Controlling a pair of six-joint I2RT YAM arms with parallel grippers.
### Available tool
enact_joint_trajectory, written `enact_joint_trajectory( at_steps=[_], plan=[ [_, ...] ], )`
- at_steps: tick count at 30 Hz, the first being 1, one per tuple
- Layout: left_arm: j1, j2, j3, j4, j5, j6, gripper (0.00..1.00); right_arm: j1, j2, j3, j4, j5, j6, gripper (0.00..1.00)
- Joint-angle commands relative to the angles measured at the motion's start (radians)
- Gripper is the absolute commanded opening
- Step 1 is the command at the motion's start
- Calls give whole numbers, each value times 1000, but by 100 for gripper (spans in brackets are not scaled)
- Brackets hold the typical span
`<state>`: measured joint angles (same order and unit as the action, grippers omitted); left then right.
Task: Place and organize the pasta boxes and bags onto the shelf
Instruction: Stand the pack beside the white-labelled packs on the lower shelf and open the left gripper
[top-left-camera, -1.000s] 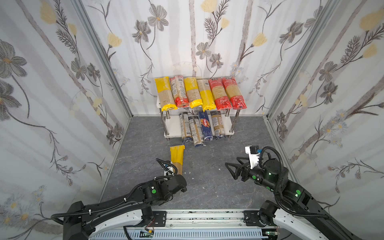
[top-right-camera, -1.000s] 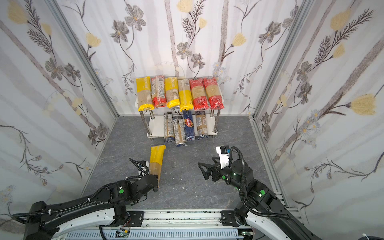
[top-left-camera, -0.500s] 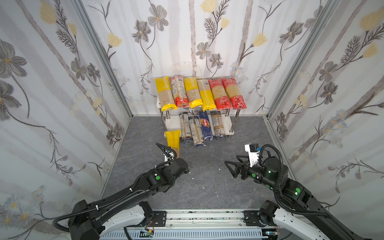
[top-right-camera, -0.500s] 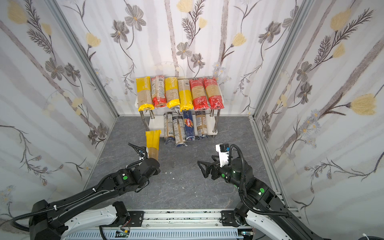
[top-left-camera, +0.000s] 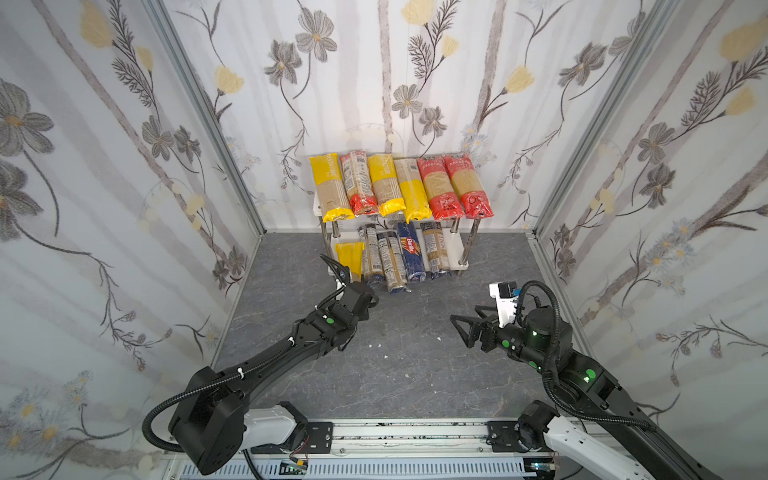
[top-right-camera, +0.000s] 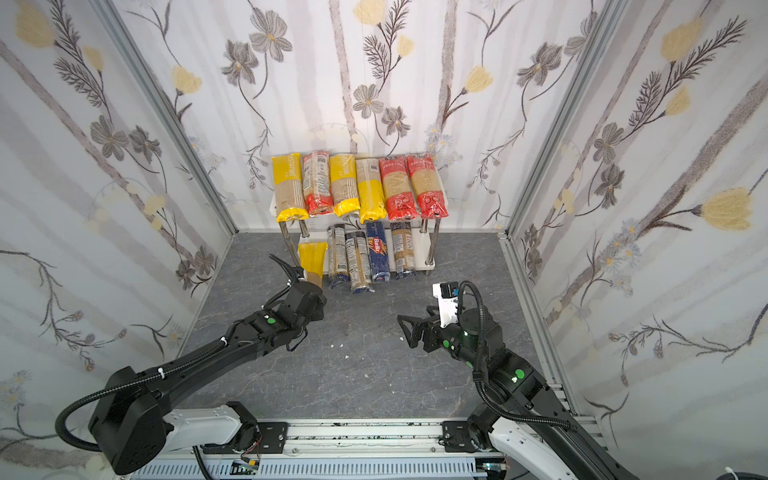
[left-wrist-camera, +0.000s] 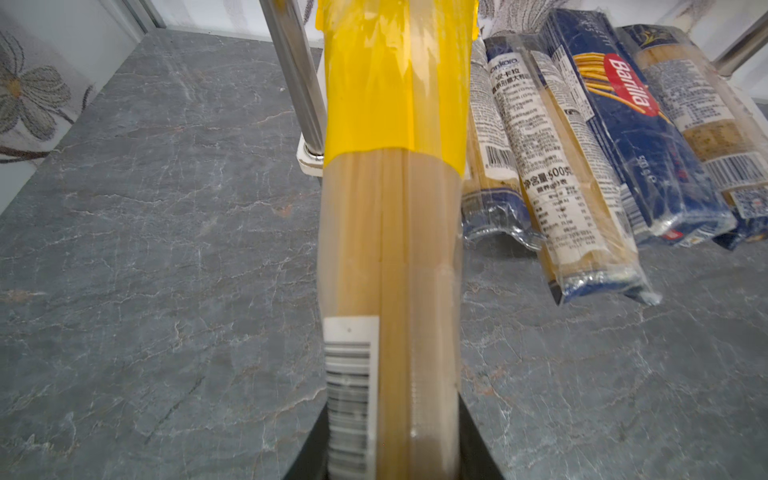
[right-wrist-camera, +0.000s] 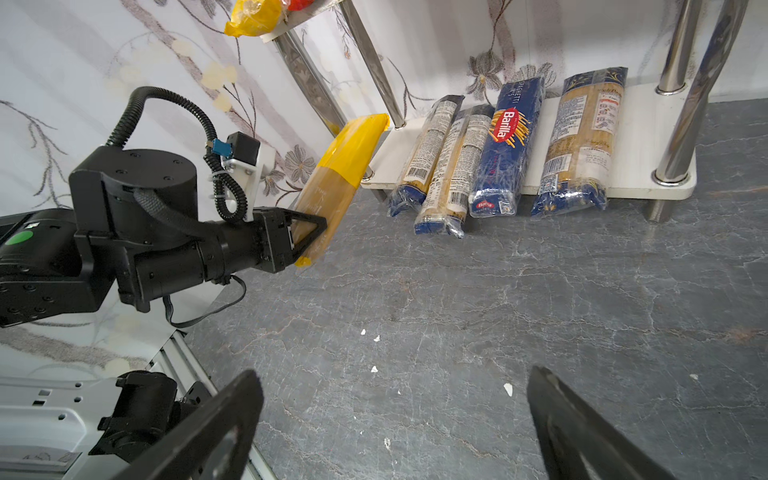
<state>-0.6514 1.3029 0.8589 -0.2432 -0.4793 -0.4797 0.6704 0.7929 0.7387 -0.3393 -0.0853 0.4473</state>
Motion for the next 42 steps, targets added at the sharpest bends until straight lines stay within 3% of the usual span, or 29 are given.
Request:
enact_joint_trajectory(
  at_steps=[1,19,26,39,40,42],
  plan=[
    [34,55,49,201,6,78,0,-29,11,7,37,-40,-28,100],
    [162,437,262,408,50,178,0,-146,100,50,23,-61,-101,100],
    [231,501,336,417,89,197,0,-198,116,62,17,-85,-117,100],
    [272,589,401,408,113,209,0,-234,114,61,11,-101,-114,100],
    [274,593,402,404,113,209,1,-235,114,62,12,-103,-112,100],
    [278,596,398,403,118,208,26,-237,117,63,11,-106,-109,100]
  ],
)
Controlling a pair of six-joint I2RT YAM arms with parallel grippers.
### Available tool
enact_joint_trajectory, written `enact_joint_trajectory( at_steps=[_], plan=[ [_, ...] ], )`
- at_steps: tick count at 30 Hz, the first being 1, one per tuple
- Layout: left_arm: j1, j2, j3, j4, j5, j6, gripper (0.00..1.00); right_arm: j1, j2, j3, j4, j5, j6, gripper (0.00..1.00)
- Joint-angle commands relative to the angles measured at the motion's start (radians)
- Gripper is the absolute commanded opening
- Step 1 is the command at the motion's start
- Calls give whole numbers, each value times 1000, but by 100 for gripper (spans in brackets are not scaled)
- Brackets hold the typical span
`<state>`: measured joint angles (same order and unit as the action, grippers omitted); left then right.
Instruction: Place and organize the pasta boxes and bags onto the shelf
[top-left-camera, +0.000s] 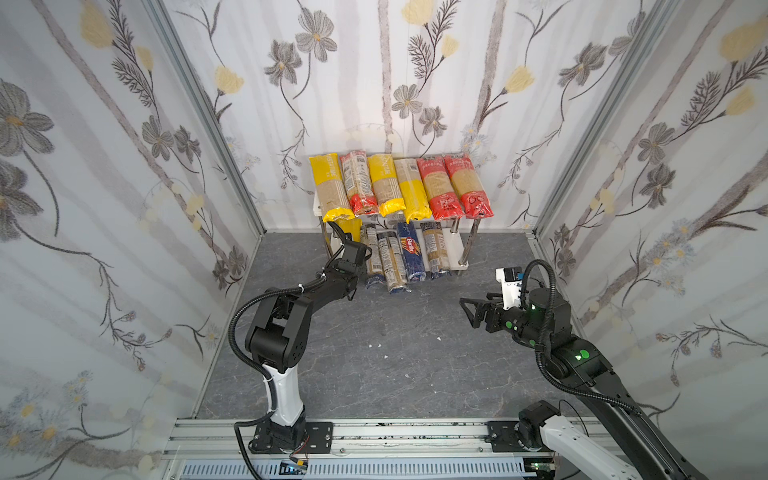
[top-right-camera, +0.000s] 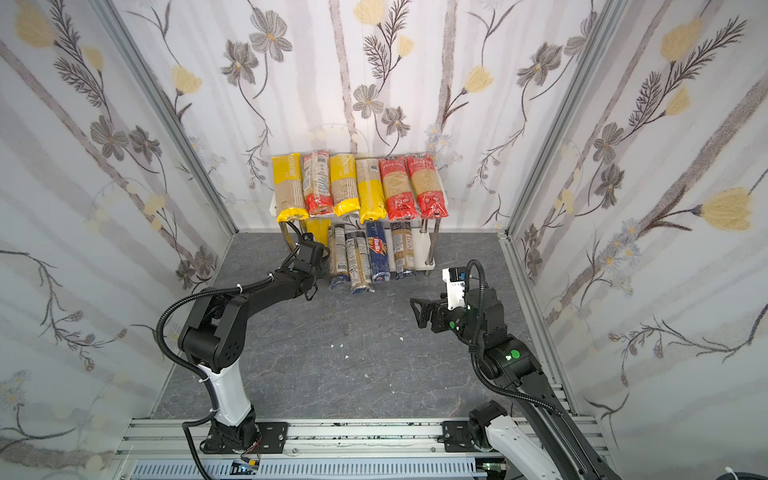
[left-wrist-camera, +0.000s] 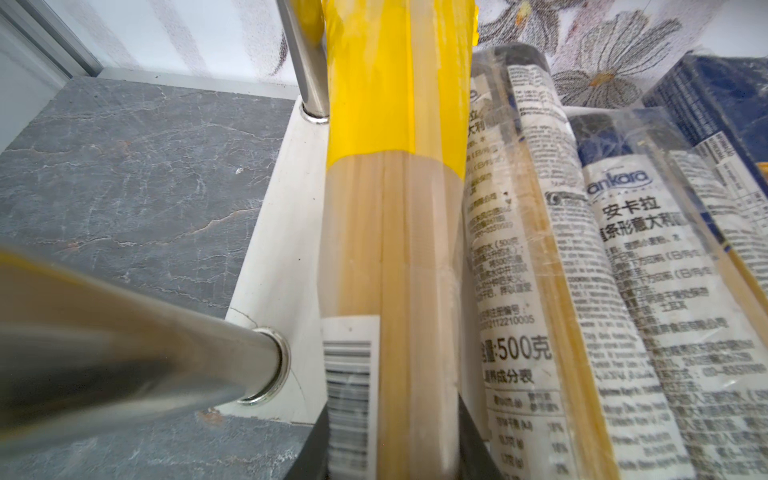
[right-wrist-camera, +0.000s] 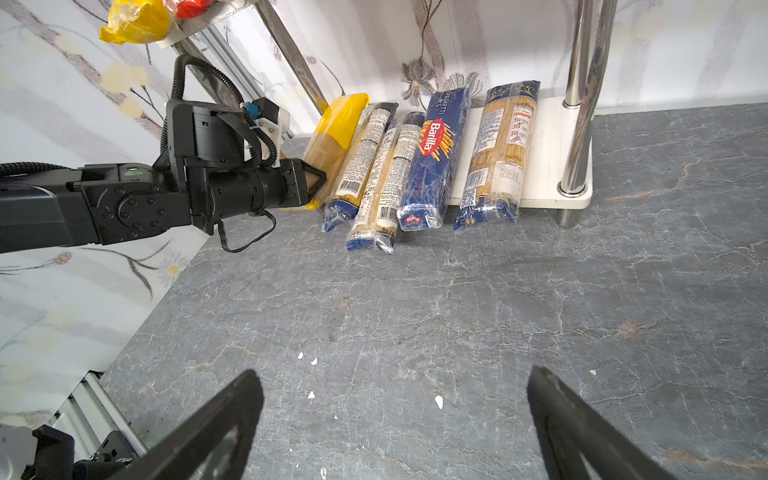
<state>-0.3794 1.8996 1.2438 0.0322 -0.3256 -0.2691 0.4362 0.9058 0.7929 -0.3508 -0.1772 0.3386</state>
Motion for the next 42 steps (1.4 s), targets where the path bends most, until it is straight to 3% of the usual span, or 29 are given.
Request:
enact_joint_trajectory(
  at_steps=[1,3,5,7,11,18,25,32,42],
  plan=[
    [9,3,13,127,-29,-2,35,-3,4,10,22,-15,1,100],
    [12,6,10,124,-22,-4,62,-5,4,9,22,-15,3,100],
    [14,8,5,124,-19,-7,78,-4,2,8,21,-15,5,100],
    [14,11,3,122,-13,-8,88,-4,1,8,19,-15,8,100],
    [13,-4,-8,117,6,-17,97,-5,-2,9,14,-13,12,100],
    [4,-116,-109,95,43,-56,100,-5,-14,14,13,-23,25,100],
    [-51,-346,-317,73,12,-100,100,-4,-13,-14,23,-20,40,100],
    [-119,-690,-536,27,-11,-87,100,0,-101,-126,22,146,31,100],
    [-280,-1045,-744,23,-307,-48,100,11,-230,-248,54,438,52,100]
  ],
)
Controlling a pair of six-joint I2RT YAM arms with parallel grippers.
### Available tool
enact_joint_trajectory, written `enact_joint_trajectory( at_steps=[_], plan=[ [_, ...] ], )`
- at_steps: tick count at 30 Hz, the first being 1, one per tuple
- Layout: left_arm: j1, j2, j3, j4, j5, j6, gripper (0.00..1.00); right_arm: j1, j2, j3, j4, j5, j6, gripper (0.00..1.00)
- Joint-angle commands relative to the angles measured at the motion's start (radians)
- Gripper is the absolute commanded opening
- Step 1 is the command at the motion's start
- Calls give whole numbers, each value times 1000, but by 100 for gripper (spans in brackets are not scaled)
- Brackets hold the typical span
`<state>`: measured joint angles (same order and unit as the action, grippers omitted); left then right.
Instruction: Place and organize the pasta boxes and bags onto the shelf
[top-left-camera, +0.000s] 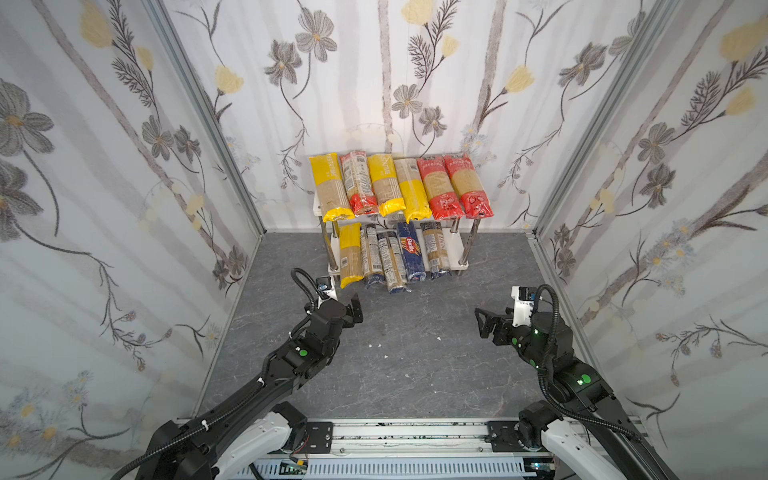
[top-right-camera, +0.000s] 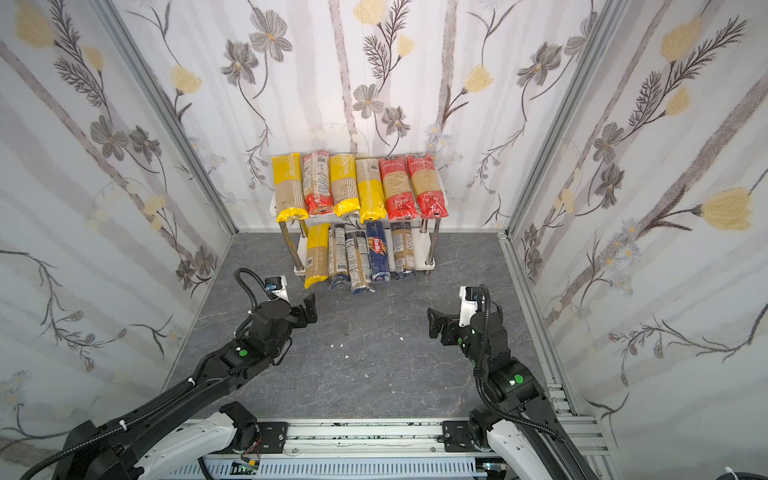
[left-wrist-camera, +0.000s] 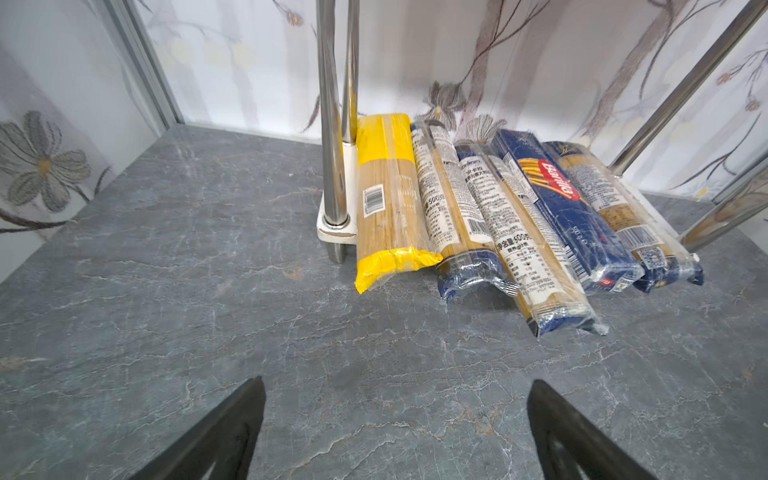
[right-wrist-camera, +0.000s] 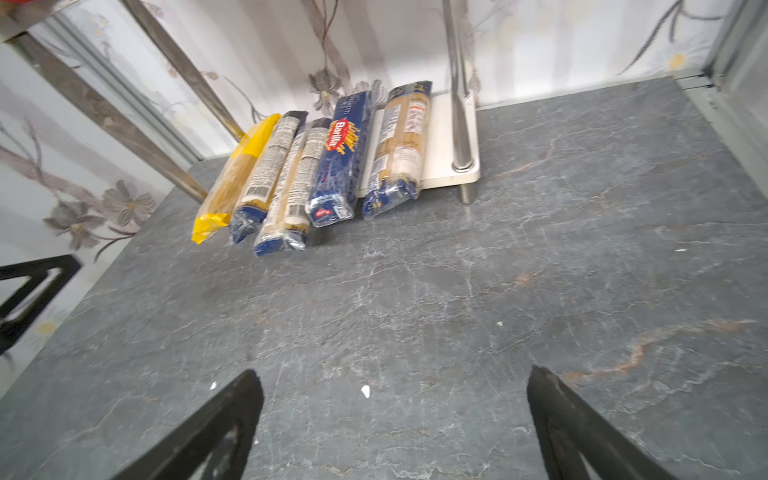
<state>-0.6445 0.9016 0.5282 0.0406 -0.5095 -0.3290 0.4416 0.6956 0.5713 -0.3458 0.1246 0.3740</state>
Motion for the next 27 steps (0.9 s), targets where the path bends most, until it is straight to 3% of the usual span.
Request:
enact_joint_trajectory(
  at_steps=[1,7,11,16,20,25,27],
  plan=[
    [-16,-62,-43,18,-140,10,100,10,-33,-40,63,148,24,100],
    [-18,-93,-113,53,-209,33,100,33,-82,-144,126,341,43,100],
    [-17,-129,-253,296,-244,156,100,33,-48,-159,158,484,10,100],
    [3,-213,-345,415,-236,200,100,31,-42,-192,266,486,-39,100],
    [70,-267,-405,524,-200,231,100,30,-115,-320,505,498,-184,100],
    [199,-199,-413,617,-119,235,100,3,-145,-455,760,561,-275,100],
    [239,-123,-416,681,-100,258,100,-38,-111,-487,858,512,-303,100]
  ],
)
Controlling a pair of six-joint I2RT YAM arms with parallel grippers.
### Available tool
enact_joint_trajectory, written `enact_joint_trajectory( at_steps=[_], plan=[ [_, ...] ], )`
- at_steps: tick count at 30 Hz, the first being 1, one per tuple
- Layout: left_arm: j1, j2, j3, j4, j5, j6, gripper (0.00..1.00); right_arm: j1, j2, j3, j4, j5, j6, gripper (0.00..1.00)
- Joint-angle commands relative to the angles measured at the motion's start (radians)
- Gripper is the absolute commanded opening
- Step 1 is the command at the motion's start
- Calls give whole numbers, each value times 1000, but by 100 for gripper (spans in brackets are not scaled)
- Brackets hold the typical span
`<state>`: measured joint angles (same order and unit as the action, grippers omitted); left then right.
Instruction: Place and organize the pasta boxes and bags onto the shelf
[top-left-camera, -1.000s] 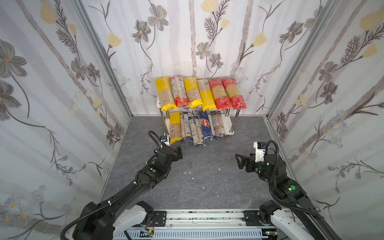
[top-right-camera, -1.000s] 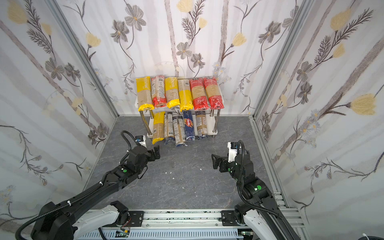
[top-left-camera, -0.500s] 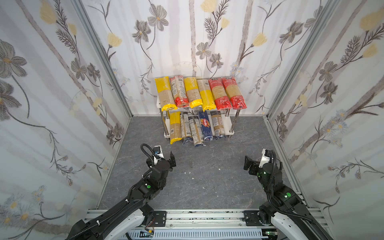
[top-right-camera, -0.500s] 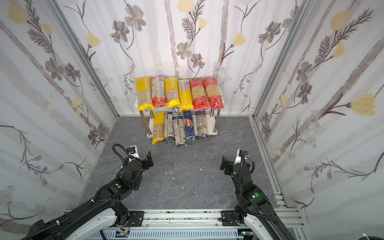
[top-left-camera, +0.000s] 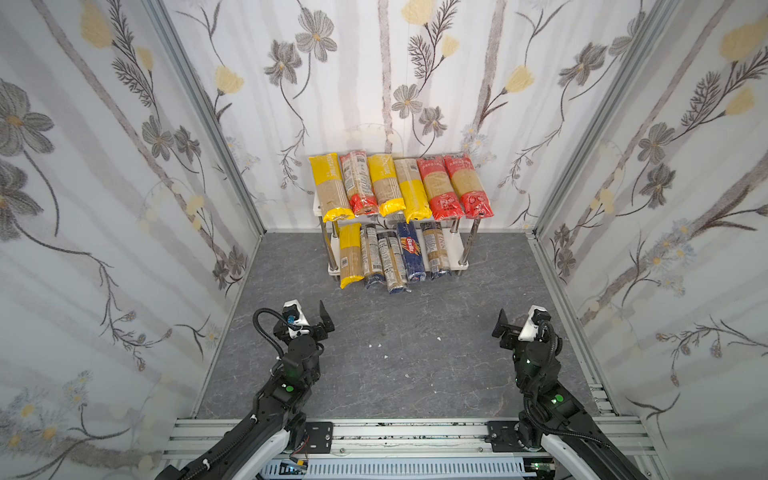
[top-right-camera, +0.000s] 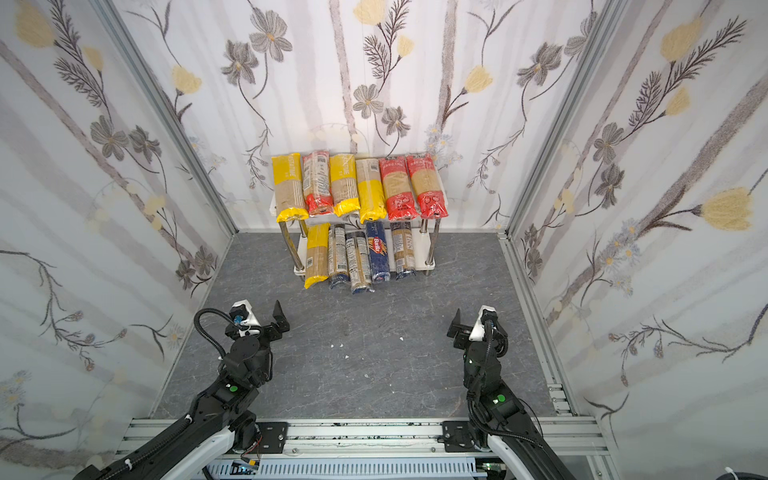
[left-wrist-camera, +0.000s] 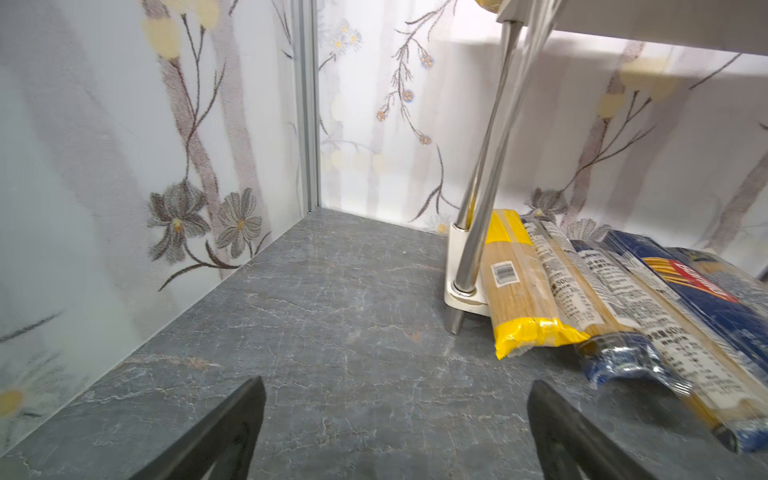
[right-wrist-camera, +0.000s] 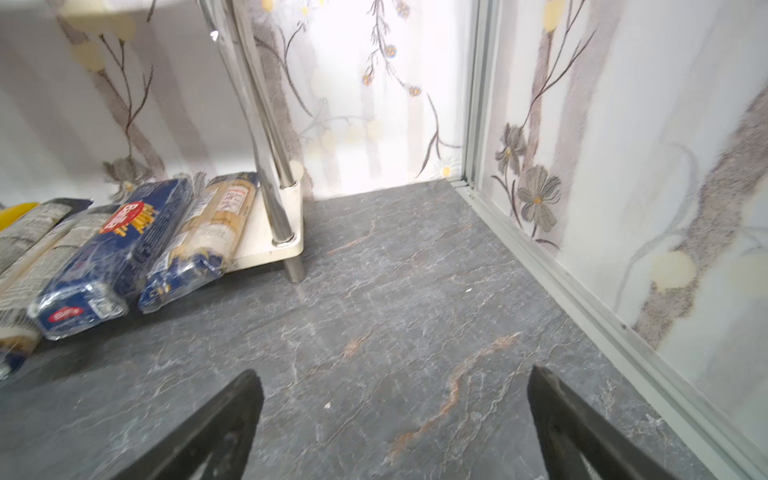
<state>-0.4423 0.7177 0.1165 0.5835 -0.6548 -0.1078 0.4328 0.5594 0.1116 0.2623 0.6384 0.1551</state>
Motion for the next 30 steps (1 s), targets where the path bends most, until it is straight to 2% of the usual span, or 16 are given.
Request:
enact_joint_trajectory(
  at_steps=[1,6,13,21,27,30],
  plan=[
    [51,102,-5,160,41,40,100,-53,48,-34,282,-27,-86,100],
    [116,318,-3,299,80,11,100,-168,238,-43,457,-116,-51,100],
    [216,443,0,450,203,10,100,-269,509,-14,656,-233,-15,100],
    [338,563,28,576,334,6,100,-320,644,9,835,-290,-49,100],
    [375,637,42,664,429,28,100,-330,703,-4,972,-300,-96,100],
    [376,696,26,771,452,53,100,-342,785,-56,1167,-293,-106,100]
  ],
)
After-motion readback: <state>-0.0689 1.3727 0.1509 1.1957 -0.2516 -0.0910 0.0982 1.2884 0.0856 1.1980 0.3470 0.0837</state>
